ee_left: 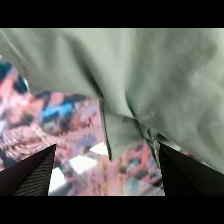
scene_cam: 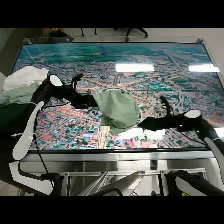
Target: Fold the shirts.
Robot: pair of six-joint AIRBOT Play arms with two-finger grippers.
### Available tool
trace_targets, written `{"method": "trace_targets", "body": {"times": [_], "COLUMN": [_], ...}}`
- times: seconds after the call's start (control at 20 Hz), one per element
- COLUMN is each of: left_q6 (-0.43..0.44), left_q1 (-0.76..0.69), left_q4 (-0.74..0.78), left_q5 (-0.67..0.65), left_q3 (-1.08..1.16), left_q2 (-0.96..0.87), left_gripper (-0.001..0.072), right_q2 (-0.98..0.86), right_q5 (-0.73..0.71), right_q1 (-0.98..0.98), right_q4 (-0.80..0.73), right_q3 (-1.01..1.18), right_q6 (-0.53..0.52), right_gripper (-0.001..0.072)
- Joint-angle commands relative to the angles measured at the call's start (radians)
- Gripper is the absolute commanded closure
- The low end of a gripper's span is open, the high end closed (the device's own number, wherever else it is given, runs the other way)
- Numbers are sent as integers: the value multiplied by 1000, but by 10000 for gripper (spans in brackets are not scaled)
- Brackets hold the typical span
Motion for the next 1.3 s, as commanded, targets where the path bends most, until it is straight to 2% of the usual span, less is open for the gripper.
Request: {"method": "trace_targets", "body": {"times": [0.0, 0.15, 0.35, 0.4, 0.45, 0.5, 0.55, 0.6, 0.65, 0.75, 0.85, 1.0, 1.1, 1.25], "left_q6": [58, 57, 57, 58, 58, 68, 85, 91, 91, 91, 89, 61, 45, 7], "left_q1": [21, 13, 13, 13, 13, 13, 13, 14, 15, 23, 37, 72, 93, 109], "left_q4": [-73, -71, -71, -71, -71, -71, -71, -71, -71, -71, -71, -71, -71, -69], "left_q5": [126, 117, 39, 20, 6, -4, -27, -44, -54, -60, -80, -131, -157, -161], "left_q3": [5, 127, 293, 323, 344, 360, 384, 404, 418, 434, 457, 505, 549, 610], "left_q2": [-103, -216, -328, -341, -346, -345, -345, -341, -328, -273, -189, 8, 157, 365], "left_gripper": [15, 15, 18, 141, 336, 522, 694, 689, 690, 691, 691, 691, 692, 691], "right_q2": [-48, -160, -301, -325, -339, -343, -342, -332, -310, -238, -127, 68, 174, 262], "right_q5": [-352, -539, -568, -568, -567, -561, -547, -537, -517, -455, -317, -19, 136, 234], "right_q1": [230, 375, 453, 465, 475, 475, 473, 472, 472, 457, 375, 134, -42, -256], "right_q4": [76, 142, 207, 221, 236, 244, 241, 241, 240, 211, 187, 92, 82, 83], "right_q3": [-62, -61, -13, 11, 35, 60, 85, 108, 130, 175, 221, 347, 465, 670], "right_q6": [-21, 24, 23, 16, 1, -8, -15, -19, -24, -29, -15, 82, 84, 38], "right_gripper": [319, 319, 334, 351, 352, 453, 617, 632, 693, 698, 698, 698, 698, 698]}}
